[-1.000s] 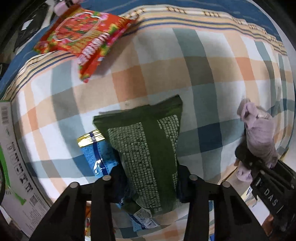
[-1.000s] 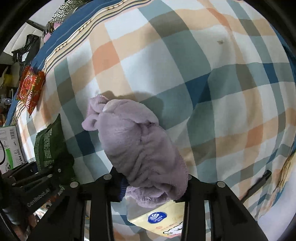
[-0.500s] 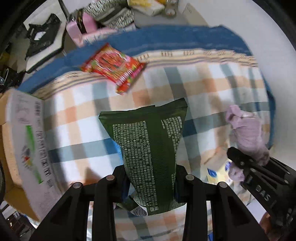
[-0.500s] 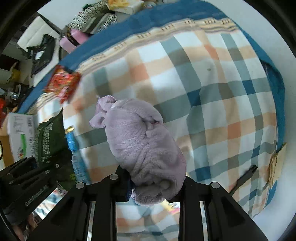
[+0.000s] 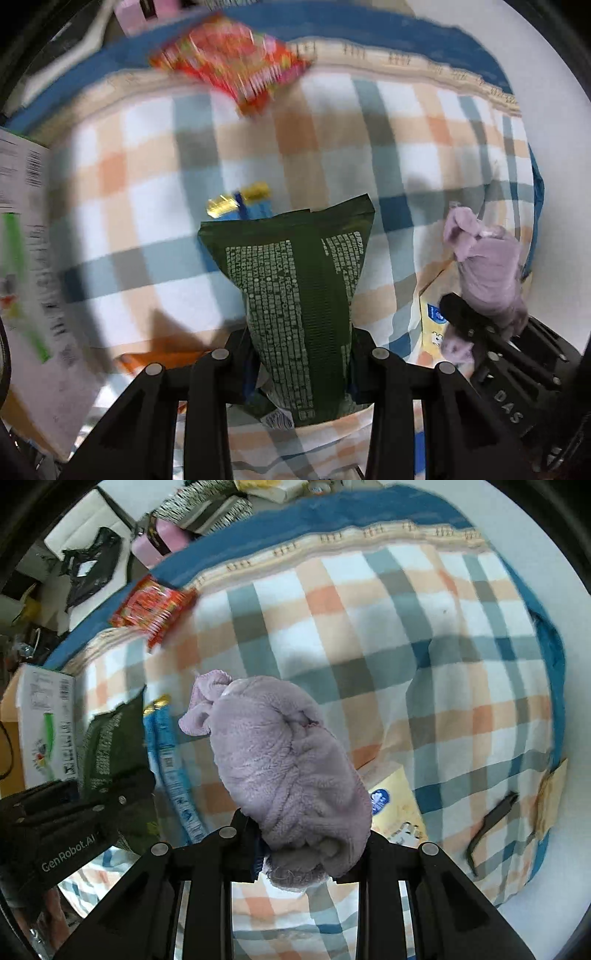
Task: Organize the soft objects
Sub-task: 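Lift both held items and carry them over the cardboard box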
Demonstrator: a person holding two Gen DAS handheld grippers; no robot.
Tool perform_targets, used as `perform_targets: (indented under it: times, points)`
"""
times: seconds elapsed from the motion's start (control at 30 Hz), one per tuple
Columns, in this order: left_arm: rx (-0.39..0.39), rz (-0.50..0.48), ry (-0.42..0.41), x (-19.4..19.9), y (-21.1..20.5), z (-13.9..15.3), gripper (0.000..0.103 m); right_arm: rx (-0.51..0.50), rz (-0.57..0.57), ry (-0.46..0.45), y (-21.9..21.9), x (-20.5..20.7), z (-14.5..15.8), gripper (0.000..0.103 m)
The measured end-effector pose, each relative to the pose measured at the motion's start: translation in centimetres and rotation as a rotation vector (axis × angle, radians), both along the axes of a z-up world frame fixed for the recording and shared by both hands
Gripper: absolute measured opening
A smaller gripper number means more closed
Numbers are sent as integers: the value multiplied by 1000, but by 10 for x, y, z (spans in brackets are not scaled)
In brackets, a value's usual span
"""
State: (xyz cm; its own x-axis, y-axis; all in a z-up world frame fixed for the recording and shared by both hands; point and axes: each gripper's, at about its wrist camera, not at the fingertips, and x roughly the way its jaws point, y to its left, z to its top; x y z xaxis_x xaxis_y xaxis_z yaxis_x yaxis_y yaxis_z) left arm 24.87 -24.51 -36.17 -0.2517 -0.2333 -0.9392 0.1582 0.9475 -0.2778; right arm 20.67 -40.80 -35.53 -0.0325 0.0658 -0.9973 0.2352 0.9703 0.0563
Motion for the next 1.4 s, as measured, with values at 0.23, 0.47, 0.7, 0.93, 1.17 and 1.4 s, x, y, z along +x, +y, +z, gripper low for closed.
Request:
perform_targets:
  times: [0.23,0.47,0.7,0.93,1.17,1.4]
  points:
    - [-17,-8,43,-1,-7,-21,38,22,-38,85,-18,4,-47,38]
    - [36,-12,-37,-13,-5,1,32,52,-87,54,-34,-13,-41,29]
    - [14,3,-213,-47,31,83,32,84,-53,-66,-11,-39,28,26]
    - [2,81,-344,-97,133,169,32,168,35,-191,84,-70,109,26]
    - [144,152,-465,-99,241,202,32,254,138,-256,217,-67,160,26]
    - [193,201,-504,-62,305,195,32,257,182,-254,314,-36,161,26]
